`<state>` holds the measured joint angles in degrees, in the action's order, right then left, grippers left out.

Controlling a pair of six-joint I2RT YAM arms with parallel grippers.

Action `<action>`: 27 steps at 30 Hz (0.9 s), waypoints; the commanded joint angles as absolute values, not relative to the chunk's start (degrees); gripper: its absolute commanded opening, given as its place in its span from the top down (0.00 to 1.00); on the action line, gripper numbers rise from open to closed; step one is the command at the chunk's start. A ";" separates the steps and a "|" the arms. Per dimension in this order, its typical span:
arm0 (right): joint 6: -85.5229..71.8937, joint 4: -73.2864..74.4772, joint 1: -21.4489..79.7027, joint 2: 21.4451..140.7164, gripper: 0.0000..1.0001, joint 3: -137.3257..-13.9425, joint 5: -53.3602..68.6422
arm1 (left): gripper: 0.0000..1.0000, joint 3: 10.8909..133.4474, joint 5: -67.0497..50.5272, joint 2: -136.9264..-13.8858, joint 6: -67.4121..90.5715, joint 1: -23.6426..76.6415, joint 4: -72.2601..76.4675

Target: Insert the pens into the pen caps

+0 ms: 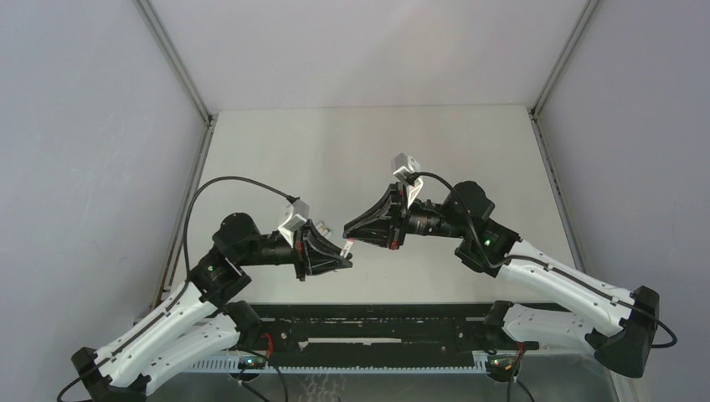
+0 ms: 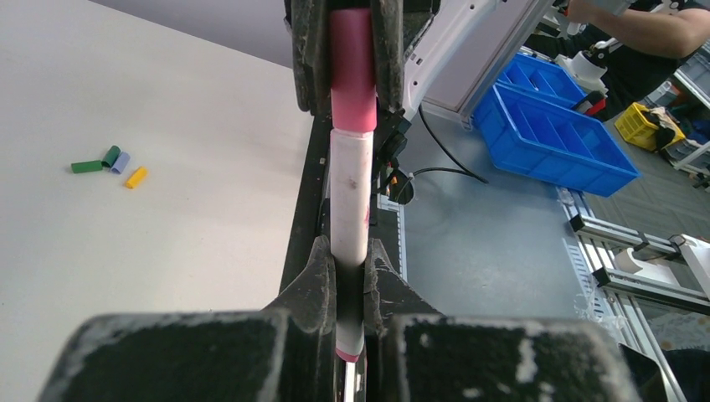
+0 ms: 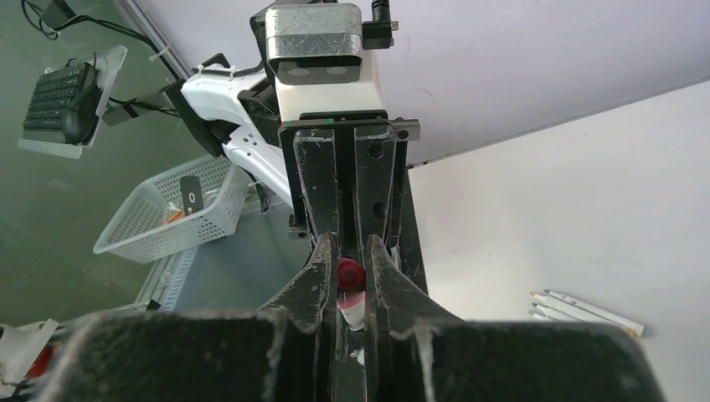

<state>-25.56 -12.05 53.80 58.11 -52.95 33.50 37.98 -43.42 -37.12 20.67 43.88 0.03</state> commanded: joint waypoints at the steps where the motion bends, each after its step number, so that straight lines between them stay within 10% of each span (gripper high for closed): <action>1: -27.58 -5.90 57.03 60.41 1.00 -50.10 38.72 | 1.00 40.10 -37.28 -35.11 22.56 43.77 10.80; 27: -34.47 2.30 61.30 63.40 1.00 -43.56 35.12 | 1.00 40.21 -32.78 -34.35 24.89 40.50 13.35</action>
<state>-31.07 -16.34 56.40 59.11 -48.45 28.21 37.82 -43.90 -35.09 23.49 42.70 -4.86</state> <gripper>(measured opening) 0.059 0.075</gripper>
